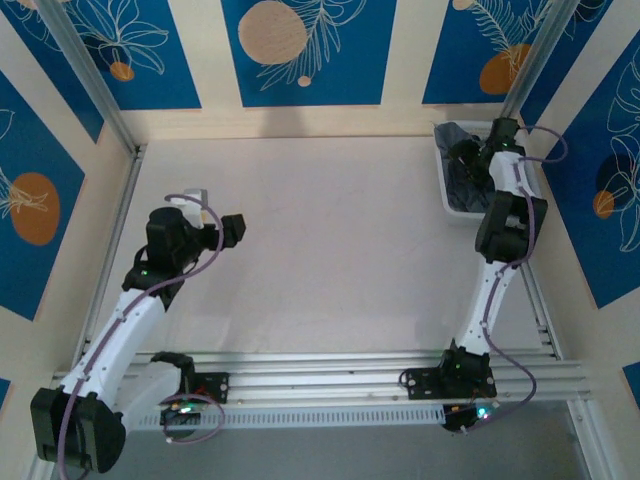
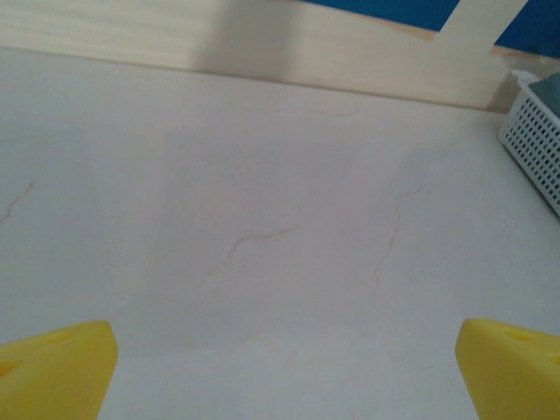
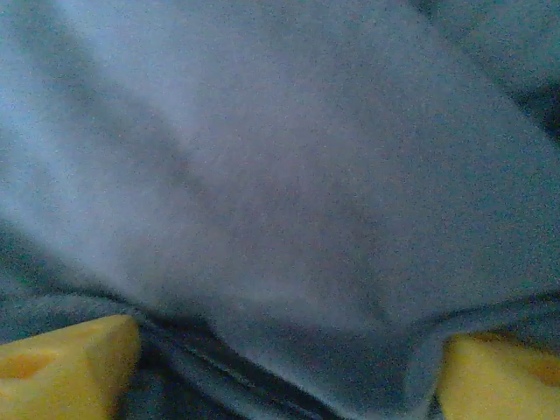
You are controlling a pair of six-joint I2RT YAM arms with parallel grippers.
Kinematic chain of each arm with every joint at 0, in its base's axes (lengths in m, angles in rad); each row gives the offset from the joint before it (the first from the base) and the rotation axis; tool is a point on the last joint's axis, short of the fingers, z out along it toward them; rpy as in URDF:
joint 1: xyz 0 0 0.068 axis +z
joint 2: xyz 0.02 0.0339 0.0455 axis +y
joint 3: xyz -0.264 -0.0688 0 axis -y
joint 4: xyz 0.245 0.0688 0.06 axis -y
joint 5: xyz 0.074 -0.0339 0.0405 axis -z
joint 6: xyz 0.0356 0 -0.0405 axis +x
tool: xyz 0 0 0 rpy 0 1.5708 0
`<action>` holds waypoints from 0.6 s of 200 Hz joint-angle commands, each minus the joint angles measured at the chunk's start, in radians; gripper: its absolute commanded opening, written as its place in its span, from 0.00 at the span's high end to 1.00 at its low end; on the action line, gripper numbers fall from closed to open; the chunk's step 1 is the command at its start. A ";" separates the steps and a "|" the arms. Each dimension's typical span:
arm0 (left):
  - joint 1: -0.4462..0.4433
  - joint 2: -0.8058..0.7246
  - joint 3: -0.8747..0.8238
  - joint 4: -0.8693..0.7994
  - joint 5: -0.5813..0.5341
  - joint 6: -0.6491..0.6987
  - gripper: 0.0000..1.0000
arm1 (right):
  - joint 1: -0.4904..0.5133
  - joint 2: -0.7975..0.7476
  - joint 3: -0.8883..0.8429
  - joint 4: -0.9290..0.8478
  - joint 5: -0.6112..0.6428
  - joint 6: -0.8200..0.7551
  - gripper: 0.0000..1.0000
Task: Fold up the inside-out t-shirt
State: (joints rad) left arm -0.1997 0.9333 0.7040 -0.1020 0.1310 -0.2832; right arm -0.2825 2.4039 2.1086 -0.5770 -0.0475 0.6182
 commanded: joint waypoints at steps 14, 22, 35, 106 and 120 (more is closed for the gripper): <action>-0.012 0.020 0.019 -0.028 0.040 -0.010 0.01 | 0.013 0.001 0.102 -0.028 -0.139 -0.036 0.73; -0.012 0.030 0.025 -0.028 0.046 -0.015 0.01 | 0.008 -0.019 0.083 0.004 -0.170 -0.047 0.87; -0.012 0.054 0.044 -0.039 0.048 -0.037 0.01 | 0.005 -0.071 0.044 0.051 -0.204 -0.069 1.00; -0.012 0.158 0.154 -0.069 0.107 -0.114 0.01 | 0.067 -0.525 -0.407 0.599 -0.228 -0.105 1.00; -0.012 0.165 0.169 -0.080 0.117 -0.114 0.01 | 0.107 -0.614 -0.431 0.656 -0.215 -0.138 1.00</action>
State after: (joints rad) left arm -0.2020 1.0897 0.8227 -0.1581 0.2039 -0.3729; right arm -0.2497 1.9625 1.7294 -0.1925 -0.2291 0.5388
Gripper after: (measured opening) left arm 0.993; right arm 0.062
